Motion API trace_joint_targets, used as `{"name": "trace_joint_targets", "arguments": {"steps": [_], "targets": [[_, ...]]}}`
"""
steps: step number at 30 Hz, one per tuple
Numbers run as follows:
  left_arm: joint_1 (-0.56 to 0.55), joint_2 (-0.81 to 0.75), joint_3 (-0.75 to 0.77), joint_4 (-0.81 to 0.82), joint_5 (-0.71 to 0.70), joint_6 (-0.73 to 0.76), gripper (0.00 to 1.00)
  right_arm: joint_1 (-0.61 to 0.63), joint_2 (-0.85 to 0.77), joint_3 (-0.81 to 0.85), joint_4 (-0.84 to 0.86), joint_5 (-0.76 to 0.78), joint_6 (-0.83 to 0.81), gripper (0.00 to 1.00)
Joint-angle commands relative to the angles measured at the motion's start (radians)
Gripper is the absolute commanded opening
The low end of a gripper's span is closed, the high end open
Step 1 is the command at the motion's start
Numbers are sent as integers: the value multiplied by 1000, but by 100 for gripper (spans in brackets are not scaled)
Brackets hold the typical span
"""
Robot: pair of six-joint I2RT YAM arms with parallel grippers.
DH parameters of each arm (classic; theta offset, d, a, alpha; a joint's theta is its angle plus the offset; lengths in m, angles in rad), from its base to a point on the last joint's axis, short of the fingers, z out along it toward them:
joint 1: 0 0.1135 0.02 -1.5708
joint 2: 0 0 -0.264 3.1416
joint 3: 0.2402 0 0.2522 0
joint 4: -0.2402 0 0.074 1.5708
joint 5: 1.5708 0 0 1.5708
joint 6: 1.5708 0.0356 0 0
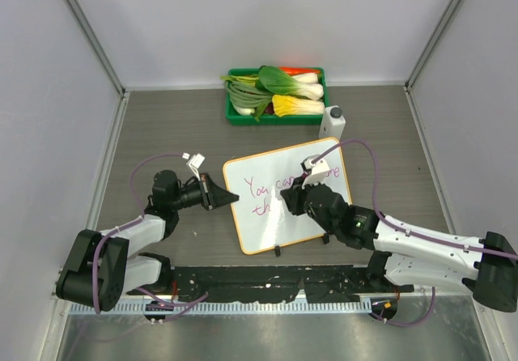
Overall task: Write a sentence on the whiteboard
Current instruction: Write on the whiteboard at the whiteboard stand.
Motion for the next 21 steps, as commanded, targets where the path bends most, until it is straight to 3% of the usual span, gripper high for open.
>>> {"name": "trace_joint_targets", "arguments": {"steps": [1,21], "targets": [[-3,16,10,-26,-47,73,0,-4,15,-2,22,25,8,1],[-3,18,10,-26,-48,73,0,-4,49,-14,30,-19,-3,1]]}}
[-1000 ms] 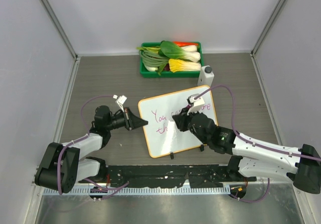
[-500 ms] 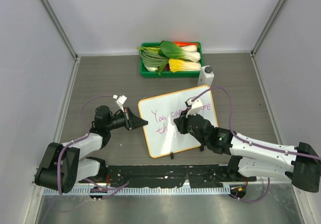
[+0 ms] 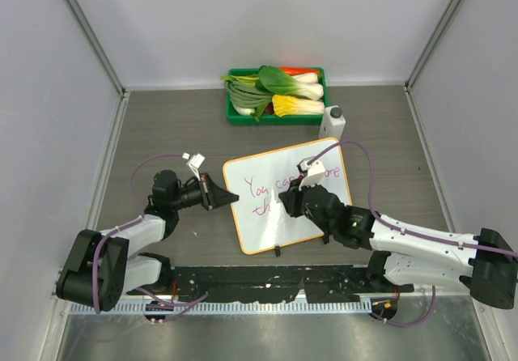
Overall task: Write a sentence on the whiteboard
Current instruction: Write on the whiteboard at the whiteboard stand.
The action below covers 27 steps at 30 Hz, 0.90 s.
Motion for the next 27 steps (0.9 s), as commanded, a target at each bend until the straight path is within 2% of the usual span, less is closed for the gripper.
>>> {"name": "trace_joint_targets", "arguments": {"steps": [1,17,27], "targets": [[-3,17,10,-24,-46,74,0,-4,14,-8,18,-15,-4,1],[-3,22,11,-24,-46,74,0,-4,-42,-44,-69,36,19,1],[-3,23,11,-22,-46,72,0,-4,-36,-51,-68,-21,19,1]]}}
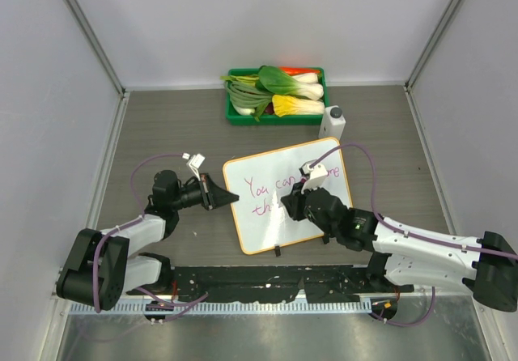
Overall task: Write a sentence on the whiteboard
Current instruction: Write on the whiteboard at the whiteboard stand.
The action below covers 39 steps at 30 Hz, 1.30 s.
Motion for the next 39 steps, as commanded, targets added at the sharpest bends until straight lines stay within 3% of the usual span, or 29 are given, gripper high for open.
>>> {"name": "trace_joint_targets", "arguments": {"steps": [1,15,23,29,39], "targets": [[-3,17,11,-25,-46,72,0,-6,2,-20,-33,-5,5,1],[-3,19,11,-22,-46,71,0,-3,17,-21,56,-26,51,1],[-5,20,11,-20,-44,71,0,-3,-122,-38,59,-62,55,1],[-3,17,11,-20,-44,71,0,-5,-185,-41,-10,-2,54,1],[-3,19,13,-19,-44,69,0,-5,-147,-46,-21,50,31,1]]}}
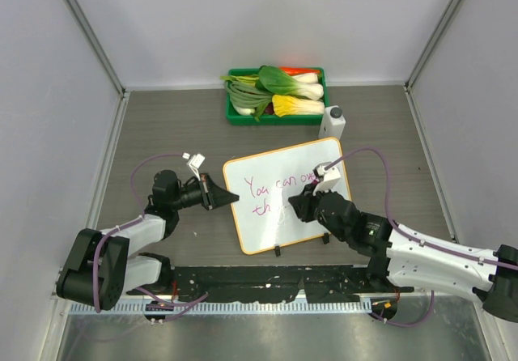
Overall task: Write a sentence on the whiteboard
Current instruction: Write on the whiteboard at the whiteboard stand, then put down the whiteboard on the whiteboard stand.
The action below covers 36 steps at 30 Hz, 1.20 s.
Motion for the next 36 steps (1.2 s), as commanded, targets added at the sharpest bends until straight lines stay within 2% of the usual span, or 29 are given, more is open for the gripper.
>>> {"name": "trace_joint_targets", "arguments": {"steps": [1,13,28,32,36], "targets": [[-4,18,11,-27,-50,69,0,-3,16,2,29,39,-13,1],[-4,23,13,-27,-50,68,0,-3,100,-16,25,91,-6,1],[-5,-11,-1,-24,-54,71,0,-4,-109,68,-56,61,-4,1],[-4,-54,-10,-45,-71,81,6,-4,-110,80,-80,47,4,1],[-4,-87,-20,-56,-82,84,17,-4,-119,74,-91,32,17,1]]}}
